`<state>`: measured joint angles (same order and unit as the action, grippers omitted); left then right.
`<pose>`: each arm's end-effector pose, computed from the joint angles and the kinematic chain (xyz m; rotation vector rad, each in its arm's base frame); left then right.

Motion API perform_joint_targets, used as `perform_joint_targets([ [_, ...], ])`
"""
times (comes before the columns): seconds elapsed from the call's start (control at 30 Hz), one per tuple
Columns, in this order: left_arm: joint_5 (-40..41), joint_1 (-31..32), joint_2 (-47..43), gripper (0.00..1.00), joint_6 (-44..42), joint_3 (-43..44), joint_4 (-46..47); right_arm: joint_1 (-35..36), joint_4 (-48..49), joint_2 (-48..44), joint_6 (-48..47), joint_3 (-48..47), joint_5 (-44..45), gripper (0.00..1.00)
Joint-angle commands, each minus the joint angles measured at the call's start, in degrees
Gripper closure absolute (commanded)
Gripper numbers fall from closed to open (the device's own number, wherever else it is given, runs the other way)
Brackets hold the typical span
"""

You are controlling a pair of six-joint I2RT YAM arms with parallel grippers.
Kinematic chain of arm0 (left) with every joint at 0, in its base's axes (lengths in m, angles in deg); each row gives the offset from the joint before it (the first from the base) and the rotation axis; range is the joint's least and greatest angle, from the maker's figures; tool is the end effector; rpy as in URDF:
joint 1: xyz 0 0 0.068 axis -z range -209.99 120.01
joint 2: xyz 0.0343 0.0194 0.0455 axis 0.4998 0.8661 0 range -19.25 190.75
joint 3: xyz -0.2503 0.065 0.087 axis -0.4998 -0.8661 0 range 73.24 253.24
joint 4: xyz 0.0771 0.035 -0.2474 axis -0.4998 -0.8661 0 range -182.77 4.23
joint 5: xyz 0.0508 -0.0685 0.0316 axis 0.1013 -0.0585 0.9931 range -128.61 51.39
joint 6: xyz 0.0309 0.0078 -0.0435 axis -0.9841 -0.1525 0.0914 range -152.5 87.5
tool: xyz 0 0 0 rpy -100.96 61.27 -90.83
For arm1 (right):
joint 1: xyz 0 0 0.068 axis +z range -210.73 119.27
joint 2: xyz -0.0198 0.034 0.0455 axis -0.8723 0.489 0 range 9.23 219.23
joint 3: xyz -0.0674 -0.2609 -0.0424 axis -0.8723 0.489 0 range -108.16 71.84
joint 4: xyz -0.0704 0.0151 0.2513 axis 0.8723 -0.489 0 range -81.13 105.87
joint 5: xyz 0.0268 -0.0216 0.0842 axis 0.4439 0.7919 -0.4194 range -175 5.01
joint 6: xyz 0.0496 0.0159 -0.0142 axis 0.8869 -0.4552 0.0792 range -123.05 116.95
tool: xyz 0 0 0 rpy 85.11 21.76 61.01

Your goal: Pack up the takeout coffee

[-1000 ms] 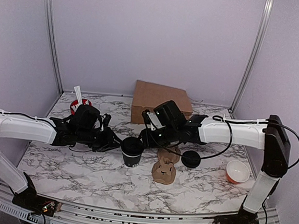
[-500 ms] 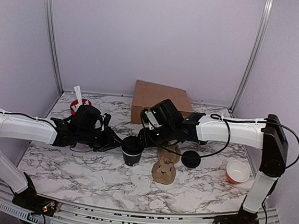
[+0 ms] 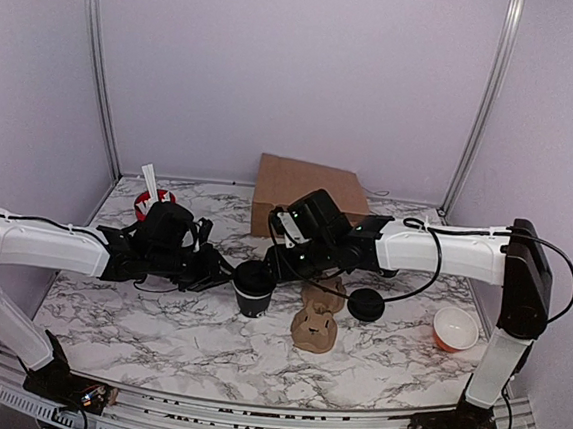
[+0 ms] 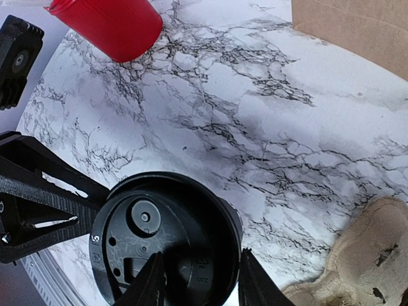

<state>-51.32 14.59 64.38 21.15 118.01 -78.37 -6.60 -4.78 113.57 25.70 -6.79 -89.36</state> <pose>0.2167 -0.2244 0.2121 -0.0396 2.3707 -1.1753 0.2367 0.3319 0.2377 -0.5908 2.4492 0.7395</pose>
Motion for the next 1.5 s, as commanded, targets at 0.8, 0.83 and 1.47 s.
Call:
perform_joint_targets([
  [0.8,1.1,1.2,-0.7,0.79,-1.4,1.7,-4.1,-5.3,10.1,-7.5,6.2,9.6,-13.4,0.38],
  [0.83,1.1,1.2,-0.7,0.79,-1.5,1.8,-4.2,-5.5,10.9,-7.8,6.8,10.6,-14.1,0.40],
  [1.47,0.6,1.5,-0.6,0.79,-2.5,3.7,-4.5,-9.7,28.3,-8.7,16.5,23.1,-23.9,0.64],
])
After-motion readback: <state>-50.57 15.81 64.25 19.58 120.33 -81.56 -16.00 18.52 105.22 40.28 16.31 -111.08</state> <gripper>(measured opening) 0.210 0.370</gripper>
